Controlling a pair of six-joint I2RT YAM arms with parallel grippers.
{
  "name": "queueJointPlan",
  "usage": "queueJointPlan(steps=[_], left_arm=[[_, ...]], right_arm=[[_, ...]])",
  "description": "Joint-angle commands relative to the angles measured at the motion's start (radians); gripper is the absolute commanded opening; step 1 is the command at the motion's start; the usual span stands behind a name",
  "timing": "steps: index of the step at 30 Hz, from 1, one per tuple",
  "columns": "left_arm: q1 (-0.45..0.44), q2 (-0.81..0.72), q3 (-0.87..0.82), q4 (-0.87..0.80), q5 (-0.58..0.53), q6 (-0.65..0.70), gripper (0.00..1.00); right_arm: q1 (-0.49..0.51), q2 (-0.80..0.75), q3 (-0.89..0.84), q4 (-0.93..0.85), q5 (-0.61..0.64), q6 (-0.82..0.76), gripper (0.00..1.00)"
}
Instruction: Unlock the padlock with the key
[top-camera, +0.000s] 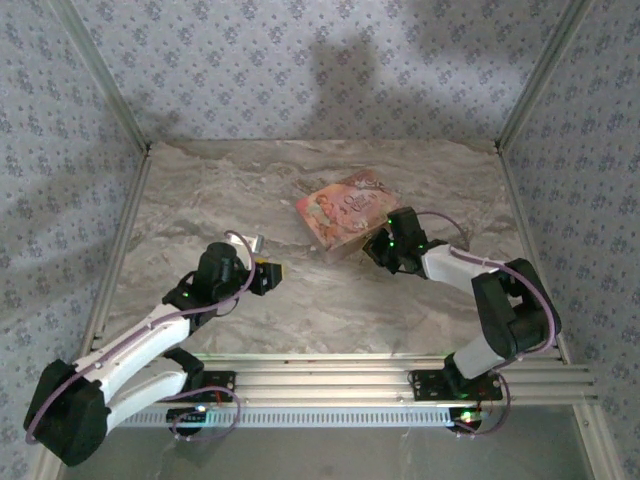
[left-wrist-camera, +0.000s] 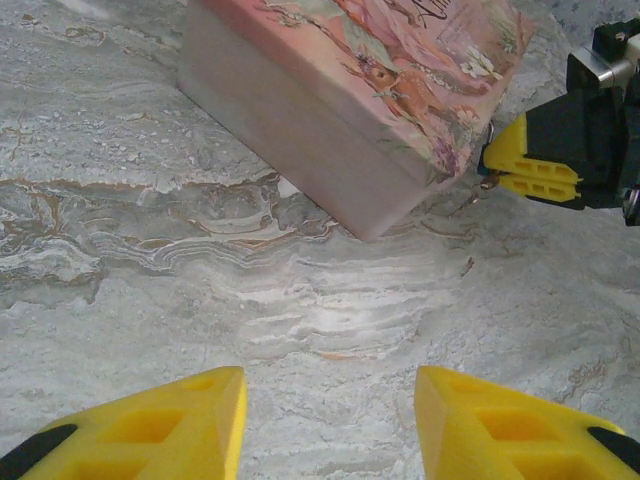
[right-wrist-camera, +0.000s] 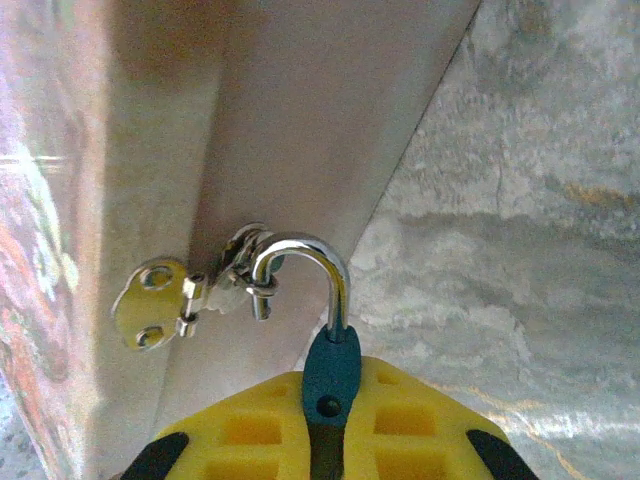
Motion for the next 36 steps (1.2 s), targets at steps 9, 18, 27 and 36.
queueJointPlan(steps=[9, 18, 27, 36], left_arm=[[0.007, -0.046, 0.026, -0.043, -0.022, 0.018, 0.48], [0.006, -0.110, 0.048, -0.144, -0.081, 0.043, 0.50], [0.041, -0.162, 0.177, -0.411, -0.244, 0.043, 0.98], [0.119, -0.211, 0.293, -0.652, -0.353, -0.037, 0.98]], right_arm=[[-0.024, -0.021, 0.049, -0.008, 0.174, 0.005, 0.00], [-0.035, -0.150, 0.045, -0.079, 0.264, -0.052, 0.00], [0.116, -0.203, 0.123, -0.187, 0.120, -0.200, 0.00], [0.404, 0.205, 0.514, -0.383, -0.149, -0.449, 0.01]])
